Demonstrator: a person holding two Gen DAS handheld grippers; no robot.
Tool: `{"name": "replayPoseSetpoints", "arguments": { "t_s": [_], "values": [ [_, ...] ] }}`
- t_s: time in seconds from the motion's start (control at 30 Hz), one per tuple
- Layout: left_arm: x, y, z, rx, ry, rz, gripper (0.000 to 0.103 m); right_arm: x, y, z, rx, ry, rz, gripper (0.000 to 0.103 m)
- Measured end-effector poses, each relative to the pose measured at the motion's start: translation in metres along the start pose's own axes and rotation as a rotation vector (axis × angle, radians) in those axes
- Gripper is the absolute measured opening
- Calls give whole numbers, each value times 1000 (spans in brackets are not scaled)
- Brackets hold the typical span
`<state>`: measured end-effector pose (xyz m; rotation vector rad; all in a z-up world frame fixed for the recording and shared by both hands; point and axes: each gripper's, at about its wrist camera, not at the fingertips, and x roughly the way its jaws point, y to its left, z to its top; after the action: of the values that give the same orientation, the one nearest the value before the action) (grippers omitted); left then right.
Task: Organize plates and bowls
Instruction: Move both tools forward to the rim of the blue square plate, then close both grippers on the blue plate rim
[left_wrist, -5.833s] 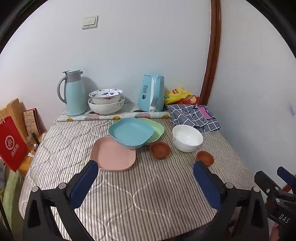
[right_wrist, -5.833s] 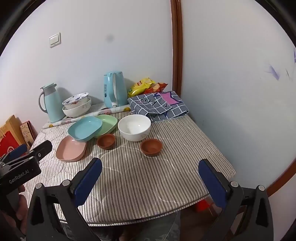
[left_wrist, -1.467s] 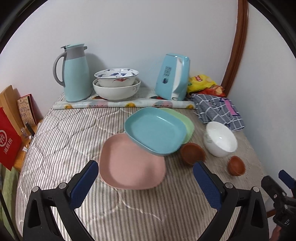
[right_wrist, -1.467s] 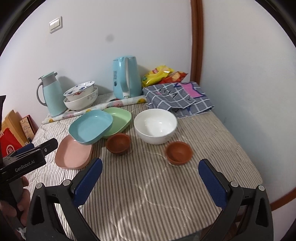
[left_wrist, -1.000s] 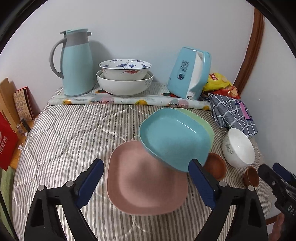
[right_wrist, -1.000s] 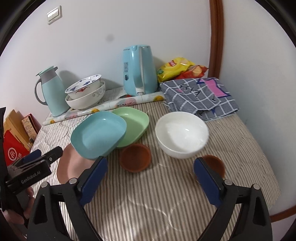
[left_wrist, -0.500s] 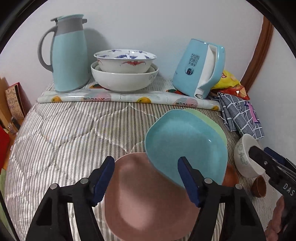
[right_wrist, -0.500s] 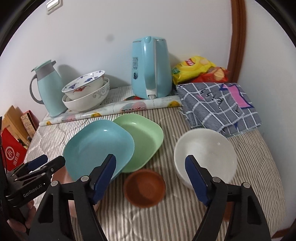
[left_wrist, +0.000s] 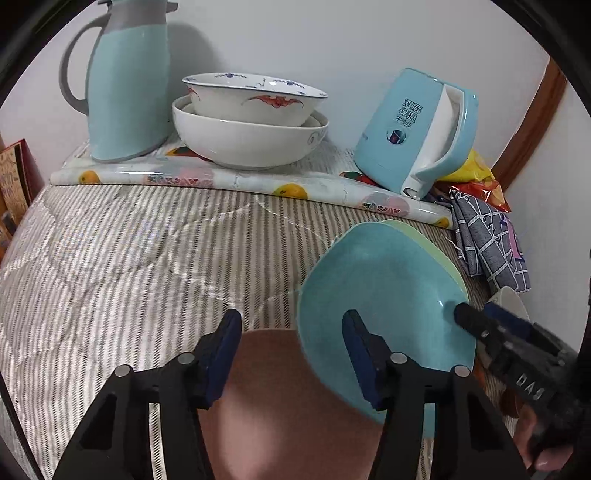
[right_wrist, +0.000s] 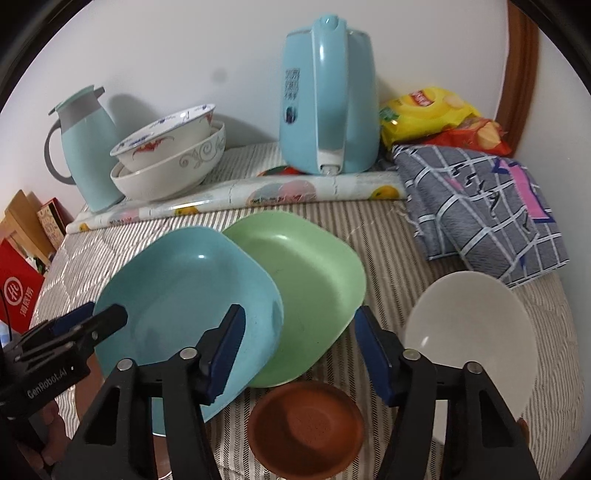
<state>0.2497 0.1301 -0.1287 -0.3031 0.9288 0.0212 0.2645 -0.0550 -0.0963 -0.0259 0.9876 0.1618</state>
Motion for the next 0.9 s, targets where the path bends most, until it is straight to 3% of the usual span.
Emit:
{"name": "replayPoseSetpoints", "arguments": {
  "t_s": [0.13, 0.27, 0.37, 0.4, 0.9],
  "values": [
    [6, -5, 1, 8, -1, 1, 44, 4, 0, -4, 12, 37, 26, 53],
    [10, -7, 2, 11, 2, -2, 28, 6, 2, -7, 26, 47, 58, 52],
    [11, -8, 2, 14, 11, -16, 12, 11, 5, -6, 23, 63, 65, 29],
    [9, -9, 1, 18, 9, -18, 12, 12, 7, -7, 21, 69, 69, 15],
    [-47, -13, -10, 29, -57, -24, 12, -44, 16, -18, 37, -15, 64, 14]
  ]
}}
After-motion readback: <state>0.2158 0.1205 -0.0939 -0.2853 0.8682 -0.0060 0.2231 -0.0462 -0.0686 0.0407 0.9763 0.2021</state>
